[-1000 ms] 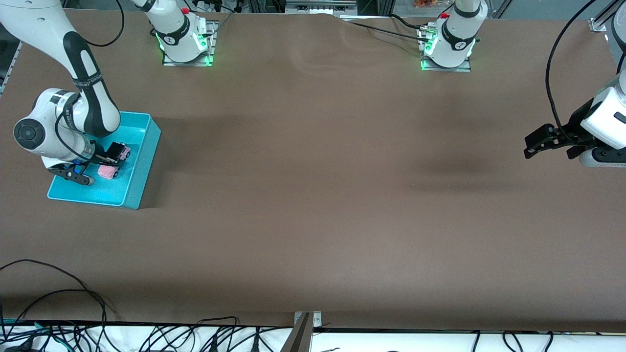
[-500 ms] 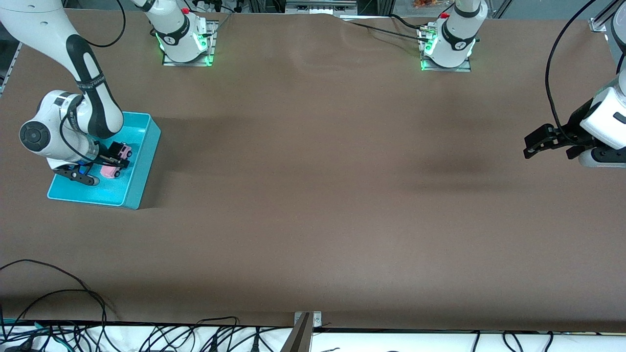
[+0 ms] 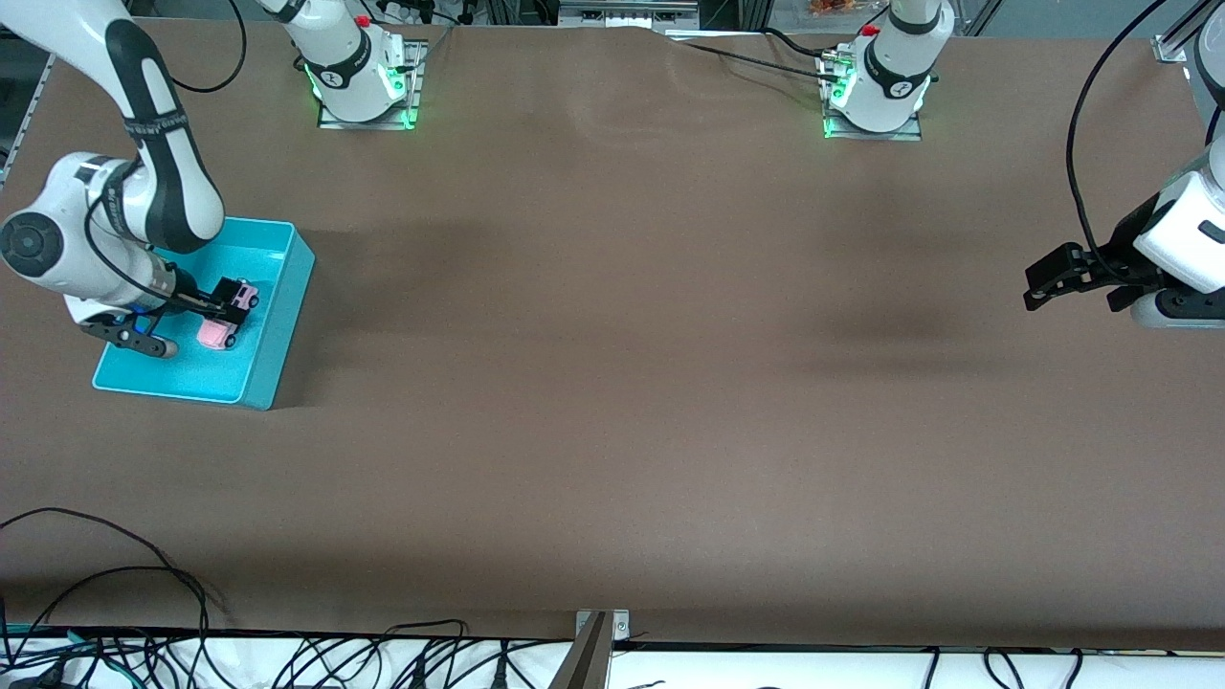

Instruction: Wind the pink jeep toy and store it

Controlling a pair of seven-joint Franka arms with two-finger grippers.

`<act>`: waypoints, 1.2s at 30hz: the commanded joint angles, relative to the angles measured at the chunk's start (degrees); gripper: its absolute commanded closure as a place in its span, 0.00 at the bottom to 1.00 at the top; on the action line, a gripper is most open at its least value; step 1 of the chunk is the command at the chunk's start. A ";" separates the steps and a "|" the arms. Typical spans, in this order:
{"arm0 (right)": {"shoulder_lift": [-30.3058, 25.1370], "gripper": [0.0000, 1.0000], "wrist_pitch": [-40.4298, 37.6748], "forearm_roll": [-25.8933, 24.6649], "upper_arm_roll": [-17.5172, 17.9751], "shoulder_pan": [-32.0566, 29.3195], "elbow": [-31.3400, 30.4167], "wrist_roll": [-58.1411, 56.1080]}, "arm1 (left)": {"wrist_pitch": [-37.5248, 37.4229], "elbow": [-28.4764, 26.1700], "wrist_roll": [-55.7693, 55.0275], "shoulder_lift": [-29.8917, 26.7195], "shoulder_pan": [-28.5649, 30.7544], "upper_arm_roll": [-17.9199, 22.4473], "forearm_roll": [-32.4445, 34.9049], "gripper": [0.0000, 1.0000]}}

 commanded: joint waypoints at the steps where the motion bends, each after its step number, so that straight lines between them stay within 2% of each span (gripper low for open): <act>1: -4.05 0.00 -3.30 -1.04 1.14 -0.78 -2.20 0.91 | 0.62 -0.59 0.03 -0.30 0.08 0.03 -0.61 0.00; 5: -5.81 0.00 -3.92 -0.34 1.93 -0.69 -1.15 0.47 | 0.62 -0.59 0.03 -0.30 0.08 0.03 -0.61 0.00; 10: -7.74 0.00 -4.27 5.28 3.07 0.44 0.61 2.83 | 0.62 -0.59 0.03 -0.30 0.08 0.03 -0.61 0.00; 12: -7.84 0.00 -3.75 6.07 3.86 0.89 1.05 3.89 | 0.53 -0.59 0.03 -0.30 0.08 0.03 -0.61 0.00; 19: -6.96 0.00 -3.92 6.17 8.70 1.33 6.84 14.09 | 0.53 -0.59 0.03 -0.30 0.08 0.03 -0.61 0.00; 23: -6.96 0.00 -5.41 6.34 8.97 1.33 9.22 14.18 | 0.53 -0.59 0.03 -0.30 0.08 0.03 -0.61 0.00; 30: -6.96 0.00 -8.67 6.25 12.48 1.59 13.53 14.00 | 0.53 -0.59 0.03 -0.31 0.08 0.03 -0.61 0.00; 36: -6.87 0.00 -8.93 6.34 13.89 2.38 13.80 13.92 | 0.44 -0.59 0.03 -0.39 0.17 0.03 -0.61 0.00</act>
